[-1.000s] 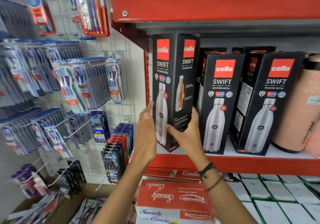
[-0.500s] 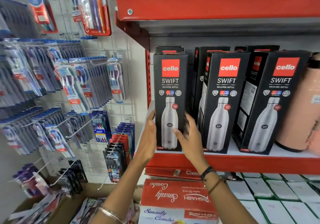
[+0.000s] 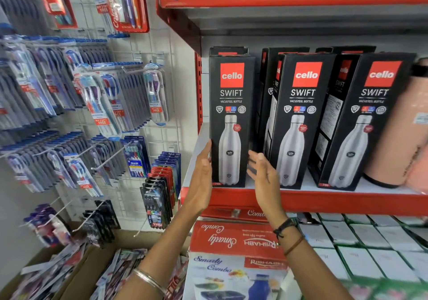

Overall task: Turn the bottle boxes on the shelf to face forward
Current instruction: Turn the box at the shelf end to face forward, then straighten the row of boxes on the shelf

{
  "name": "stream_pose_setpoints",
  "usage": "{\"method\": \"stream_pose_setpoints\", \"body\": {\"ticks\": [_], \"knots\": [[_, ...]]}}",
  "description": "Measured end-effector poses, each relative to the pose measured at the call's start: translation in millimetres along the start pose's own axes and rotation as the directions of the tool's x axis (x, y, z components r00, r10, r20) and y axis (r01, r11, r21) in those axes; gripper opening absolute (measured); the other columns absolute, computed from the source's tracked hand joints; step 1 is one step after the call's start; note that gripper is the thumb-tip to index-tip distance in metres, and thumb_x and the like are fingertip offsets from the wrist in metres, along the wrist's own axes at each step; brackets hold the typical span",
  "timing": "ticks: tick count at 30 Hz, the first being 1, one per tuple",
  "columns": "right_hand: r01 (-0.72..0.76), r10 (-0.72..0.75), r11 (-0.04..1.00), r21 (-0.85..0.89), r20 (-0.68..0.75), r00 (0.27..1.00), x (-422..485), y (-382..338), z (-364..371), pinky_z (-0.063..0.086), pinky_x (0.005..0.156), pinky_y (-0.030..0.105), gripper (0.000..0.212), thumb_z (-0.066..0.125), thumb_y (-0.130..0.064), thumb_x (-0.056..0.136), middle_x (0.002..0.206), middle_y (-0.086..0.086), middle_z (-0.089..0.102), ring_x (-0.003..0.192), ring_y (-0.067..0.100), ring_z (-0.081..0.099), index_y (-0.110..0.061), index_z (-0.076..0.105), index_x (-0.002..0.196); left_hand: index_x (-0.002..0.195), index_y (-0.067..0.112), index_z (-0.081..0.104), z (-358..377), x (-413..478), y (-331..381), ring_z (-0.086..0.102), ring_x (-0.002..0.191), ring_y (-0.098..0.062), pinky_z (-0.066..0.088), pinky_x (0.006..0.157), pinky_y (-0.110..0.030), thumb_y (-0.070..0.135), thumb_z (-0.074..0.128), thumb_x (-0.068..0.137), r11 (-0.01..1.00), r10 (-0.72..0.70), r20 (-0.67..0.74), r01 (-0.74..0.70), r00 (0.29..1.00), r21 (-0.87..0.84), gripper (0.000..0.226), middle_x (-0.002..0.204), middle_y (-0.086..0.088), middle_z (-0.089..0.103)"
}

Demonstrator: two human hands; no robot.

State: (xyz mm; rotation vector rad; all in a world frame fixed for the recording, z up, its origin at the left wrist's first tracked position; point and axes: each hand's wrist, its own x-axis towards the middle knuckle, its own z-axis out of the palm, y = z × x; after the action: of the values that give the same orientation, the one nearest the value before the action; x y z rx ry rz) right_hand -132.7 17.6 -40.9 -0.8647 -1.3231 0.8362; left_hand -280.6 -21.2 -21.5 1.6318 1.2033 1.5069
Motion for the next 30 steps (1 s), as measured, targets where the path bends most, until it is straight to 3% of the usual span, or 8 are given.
{"method": "stream_pose_setpoints", "body": {"ticks": [6, 13, 17, 19, 21, 25, 27, 30], "knots": [[0.008, -0.008, 1.000, 0.012, -0.009, 1.000, -15, -5, -7, 0.054, 0.086, 0.018, 0.045, 0.032, -0.053, 0.093, 0.111, -0.008, 0.067, 0.108, 0.004, 0.065, -0.028, 0.063, 0.114, 0.136, 0.061, 0.019, -3, -14, 1, 0.022, 0.150, -0.012, 0.023, 0.121, -0.053, 0.093, 0.017, 0.065, 0.998, 0.022, 0.000, -0.022, 1.000, -0.055, 0.077, 0.162, 0.016, 0.019], [0.000, -0.001, 1.000, 0.031, 0.028, 1.000, -22, -11, -6, 0.051, 0.090, 0.016, 0.048, 0.032, -0.051, 0.094, 0.120, -0.001, 0.066, 0.115, 0.009, 0.062, -0.025, 0.061, 0.122, 0.143, 0.055, 0.017, -2, -20, -1, 0.021, 0.149, -0.009, 0.023, 0.121, -0.053, 0.091, 0.015, 0.068, 1.000, 0.020, -0.013, -0.020, 1.000, -0.007, 0.083, 0.161, 0.018, 0.019], [0.103, -0.105, 0.994, -0.022, -0.072, 0.992, -32, -14, -16, 0.046, 0.099, 0.021, 0.046, 0.030, -0.057, 0.095, 0.122, -0.012, 0.064, 0.119, 0.005, 0.059, -0.031, 0.059, 0.121, 0.134, 0.059, 0.029, 16, -27, 5, 0.028, 0.145, -0.005, 0.027, 0.120, -0.045, 0.080, 0.020, 0.082, 0.978, 0.209, -0.247, -0.202, 0.946, 0.056, 0.056, 0.153, 0.013, 0.032], [0.212, -0.222, 0.975, -0.070, -0.180, 0.958, -35, -16, -30, 0.040, 0.101, 0.016, 0.050, 0.030, -0.056, 0.095, 0.130, -0.009, 0.061, 0.124, 0.002, 0.054, -0.027, 0.058, 0.125, 0.137, 0.044, 0.039, 31, -31, 11, 0.031, 0.145, -0.009, 0.029, 0.119, -0.039, 0.068, 0.023, 0.091, 0.936, 0.351, -0.280, -0.347, 0.894, 0.066, 0.054, 0.152, 0.012, 0.036], [0.291, -0.310, 0.951, -0.109, -0.284, 0.907, -31, -16, -49, 0.036, 0.103, 0.014, 0.051, 0.030, -0.047, 0.099, 0.134, -0.005, 0.058, 0.128, 0.002, 0.050, -0.016, 0.056, 0.130, 0.137, 0.025, 0.046, 50, -33, 19, 0.032, 0.145, -0.013, 0.029, 0.118, -0.034, 0.063, 0.021, 0.094, 0.904, 0.428, -0.173, -0.423, 0.887, 0.067, 0.063, 0.152, 0.011, 0.038], [0.190, -0.230, 0.971, -0.144, -0.359, 0.905, -15, -14, -85, 0.031, 0.107, 0.011, 0.049, 0.029, -0.041, 0.099, 0.146, -0.004, 0.046, 0.135, 0.004, 0.040, -0.019, 0.044, 0.140, 0.145, 0.032, 0.034, 93, -28, 34, 0.018, 0.150, -0.008, 0.017, 0.122, -0.033, 0.079, 0.013, 0.083, 0.955, 0.296, 0.094, -0.292, 0.951, -0.056, 0.080, 0.160, 0.009, 0.026], [0.098, -0.140, 0.985, -0.144, -0.317, 0.938, -8, -12, -96, 0.027, 0.105, 0.005, 0.054, 0.025, -0.050, 0.097, 0.151, -0.003, 0.039, 0.136, 0.004, 0.037, -0.025, 0.038, 0.143, 0.149, 0.029, 0.018, 109, -20, 38, 0.009, 0.151, -0.006, 0.009, 0.124, -0.031, 0.085, 0.009, 0.076, 0.979, 0.203, 0.104, -0.200, 0.974, -0.043, 0.092, 0.163, 0.007, 0.012], [0.008, -0.033, 0.993, -0.115, -0.217, 0.976, 0, -8, -108, 0.029, 0.117, 0.035, 0.064, 0.022, -0.060, 0.093, 0.156, 0.001, 0.035, 0.139, 0.013, 0.037, -0.029, 0.028, 0.148, 0.153, 0.019, 0.007, 126, -4, 37, 0.003, 0.145, 0.000, 0.002, 0.125, -0.034, 0.067, 0.005, 0.090, 0.997, 0.039, 0.059, -0.035, 0.998, -0.068, 0.078, 0.156, 0.013, 0.003]]}}
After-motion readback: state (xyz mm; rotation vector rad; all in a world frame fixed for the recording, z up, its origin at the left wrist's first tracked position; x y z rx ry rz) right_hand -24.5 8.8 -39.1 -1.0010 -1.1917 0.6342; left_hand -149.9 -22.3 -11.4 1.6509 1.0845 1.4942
